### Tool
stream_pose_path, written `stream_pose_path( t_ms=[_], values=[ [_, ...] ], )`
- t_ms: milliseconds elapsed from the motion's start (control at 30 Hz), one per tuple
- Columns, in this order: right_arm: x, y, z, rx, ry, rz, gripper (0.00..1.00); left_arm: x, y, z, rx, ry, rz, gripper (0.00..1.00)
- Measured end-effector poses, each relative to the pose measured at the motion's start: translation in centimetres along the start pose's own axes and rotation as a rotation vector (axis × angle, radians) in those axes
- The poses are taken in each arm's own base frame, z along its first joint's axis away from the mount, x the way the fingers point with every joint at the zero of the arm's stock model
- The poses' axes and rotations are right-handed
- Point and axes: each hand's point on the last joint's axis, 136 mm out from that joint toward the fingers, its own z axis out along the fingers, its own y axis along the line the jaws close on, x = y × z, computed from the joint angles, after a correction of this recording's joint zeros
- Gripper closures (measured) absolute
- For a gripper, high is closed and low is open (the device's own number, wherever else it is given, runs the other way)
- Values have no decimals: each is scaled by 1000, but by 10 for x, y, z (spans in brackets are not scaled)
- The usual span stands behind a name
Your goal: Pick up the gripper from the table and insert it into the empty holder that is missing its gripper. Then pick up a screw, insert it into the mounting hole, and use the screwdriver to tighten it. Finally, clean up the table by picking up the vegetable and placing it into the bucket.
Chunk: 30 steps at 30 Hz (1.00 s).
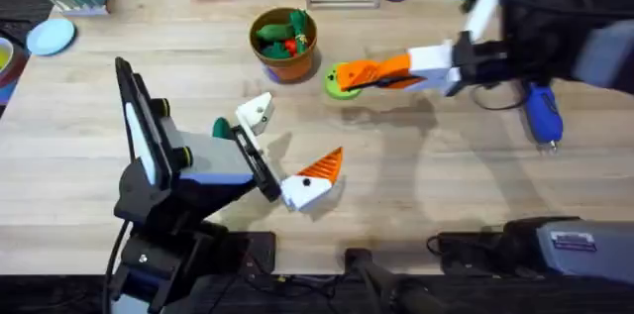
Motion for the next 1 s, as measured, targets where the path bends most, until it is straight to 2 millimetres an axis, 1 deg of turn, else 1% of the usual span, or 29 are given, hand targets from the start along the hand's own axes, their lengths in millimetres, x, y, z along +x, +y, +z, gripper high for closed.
stream_pose_path(
  t_ms=[200, 400, 600, 1000],
  values=[
    [8, -4, 37, -115, 125, 99, 989, 0, 0, 0, 0, 0, 0, 8],
    [11, 9, 59, -161, 192, 99, 989, 0, 0, 0, 0, 0, 0, 8],
    [14, 17, 71, -160, 227, 153, 990, 0, 0, 0, 0, 0, 0, 8],
    [27, 21, 87, -138, 275, 224, 991, 0, 0, 0, 0, 0, 0, 8]
  ],
)
